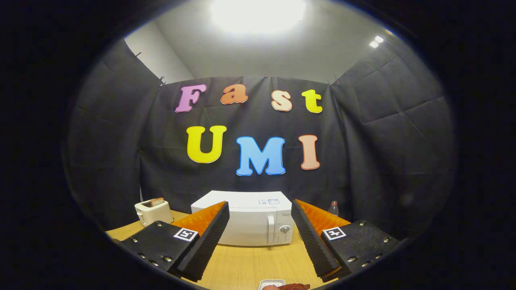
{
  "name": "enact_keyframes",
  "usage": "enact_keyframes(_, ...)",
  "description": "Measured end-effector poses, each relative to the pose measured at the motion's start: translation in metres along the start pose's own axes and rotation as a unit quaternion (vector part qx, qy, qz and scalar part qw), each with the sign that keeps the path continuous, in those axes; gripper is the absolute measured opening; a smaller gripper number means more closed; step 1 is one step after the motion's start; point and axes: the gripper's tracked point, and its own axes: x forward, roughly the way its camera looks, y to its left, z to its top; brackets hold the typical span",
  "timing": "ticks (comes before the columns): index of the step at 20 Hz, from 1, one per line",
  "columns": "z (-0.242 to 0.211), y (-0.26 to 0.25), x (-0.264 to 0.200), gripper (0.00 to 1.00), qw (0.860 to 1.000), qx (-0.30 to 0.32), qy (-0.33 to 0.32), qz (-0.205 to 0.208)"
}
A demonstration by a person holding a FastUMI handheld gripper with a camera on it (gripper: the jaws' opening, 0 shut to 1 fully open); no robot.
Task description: Open the microwave, put the food inside, and close the microwave door.
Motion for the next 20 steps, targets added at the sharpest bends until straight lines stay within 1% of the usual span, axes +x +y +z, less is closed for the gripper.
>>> enact_keyframes(5,0.003,-0.024,0.031,0.97,1.000,-0.008,-0.006,-0.020)
enact_keyframes(9,-0.008,-0.034,0.065,0.97,1.000,0.004,0.005,-0.019)
enact_keyframes(13,-0.028,-0.038,0.103,0.97,1.000,0.015,0.021,-0.011)
enact_keyframes(20,-0.076,-0.039,0.156,0.97,0.998,0.024,0.062,0.006)
